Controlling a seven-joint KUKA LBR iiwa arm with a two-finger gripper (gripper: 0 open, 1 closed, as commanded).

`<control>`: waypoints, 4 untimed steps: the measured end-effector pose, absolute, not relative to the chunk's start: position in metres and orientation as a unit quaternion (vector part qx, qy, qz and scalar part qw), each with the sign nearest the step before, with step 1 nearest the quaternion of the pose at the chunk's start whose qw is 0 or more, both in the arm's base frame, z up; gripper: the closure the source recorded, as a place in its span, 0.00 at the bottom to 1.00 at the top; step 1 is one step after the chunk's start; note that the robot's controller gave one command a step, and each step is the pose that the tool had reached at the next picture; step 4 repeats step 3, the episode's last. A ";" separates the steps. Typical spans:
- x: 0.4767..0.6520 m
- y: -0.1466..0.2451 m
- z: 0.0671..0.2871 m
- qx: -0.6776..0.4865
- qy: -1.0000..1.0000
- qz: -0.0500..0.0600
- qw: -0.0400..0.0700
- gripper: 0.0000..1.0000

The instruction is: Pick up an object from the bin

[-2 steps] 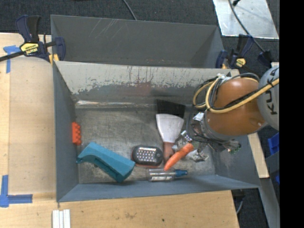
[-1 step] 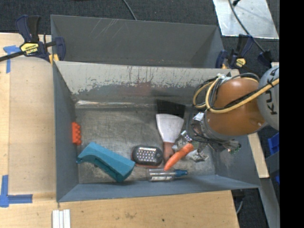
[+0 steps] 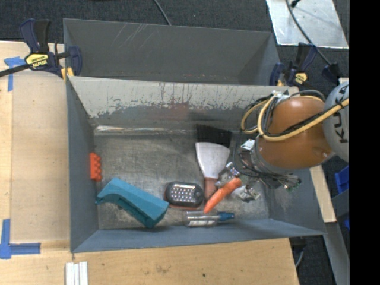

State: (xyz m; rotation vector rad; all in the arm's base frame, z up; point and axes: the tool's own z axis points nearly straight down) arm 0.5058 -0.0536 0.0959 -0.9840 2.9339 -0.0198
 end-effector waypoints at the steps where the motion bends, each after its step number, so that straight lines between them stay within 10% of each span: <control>1: 0.503 -0.045 0.128 -0.333 0.943 0.000 0.001 1.00; 3: 0.529 -0.036 0.234 -0.446 0.895 0.000 0.002 1.00; 4: 0.529 -0.036 0.234 -0.446 0.895 0.000 0.002 1.00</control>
Offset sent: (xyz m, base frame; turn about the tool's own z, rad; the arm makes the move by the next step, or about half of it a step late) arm 0.0314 0.0034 0.1607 -0.3818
